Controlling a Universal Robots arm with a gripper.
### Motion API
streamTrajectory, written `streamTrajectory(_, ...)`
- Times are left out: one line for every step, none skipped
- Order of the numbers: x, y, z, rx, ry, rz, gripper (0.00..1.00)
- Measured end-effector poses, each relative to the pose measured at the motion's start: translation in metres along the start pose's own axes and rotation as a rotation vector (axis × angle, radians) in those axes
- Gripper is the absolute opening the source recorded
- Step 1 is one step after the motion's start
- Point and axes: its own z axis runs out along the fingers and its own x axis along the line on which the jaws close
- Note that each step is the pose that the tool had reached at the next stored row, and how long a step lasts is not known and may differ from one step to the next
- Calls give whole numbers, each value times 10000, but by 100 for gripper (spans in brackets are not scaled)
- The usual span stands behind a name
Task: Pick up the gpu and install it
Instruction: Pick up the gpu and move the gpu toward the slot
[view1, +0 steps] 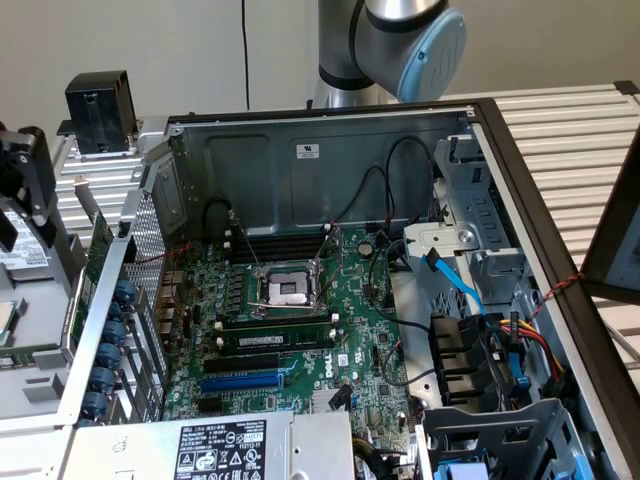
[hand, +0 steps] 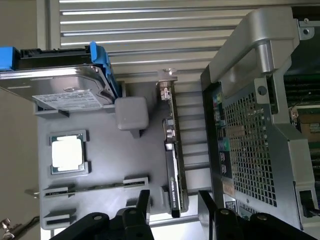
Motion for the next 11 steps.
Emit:
streamTrajectory(-4, -3, 20, -1, -3, 6, 51)
streamTrajectory(-4, -5, 37, 1, -3, 18, 51)
streamTrajectory(-2, -7, 54, 2, -5, 33, 51)
streamTrajectory(-1, -10, 72, 2, -7, 51, 51)
streamTrajectory(0, -13, 90, -1, -11, 78, 51)
streamTrajectory(2, -16, 109, -6, -16, 112, 51)
streamTrajectory(4, -18, 127, -9, -20, 141, 51)
streamTrajectory(6, -21, 146, -14, -23, 170, 51)
streamTrajectory(7, -22, 161, -28, -26, 197, 51)
streamTrajectory(9, -23, 173, -56, -29, 228, 51)
streamTrajectory(10, -25, 183, -93, -29, 267, 51)
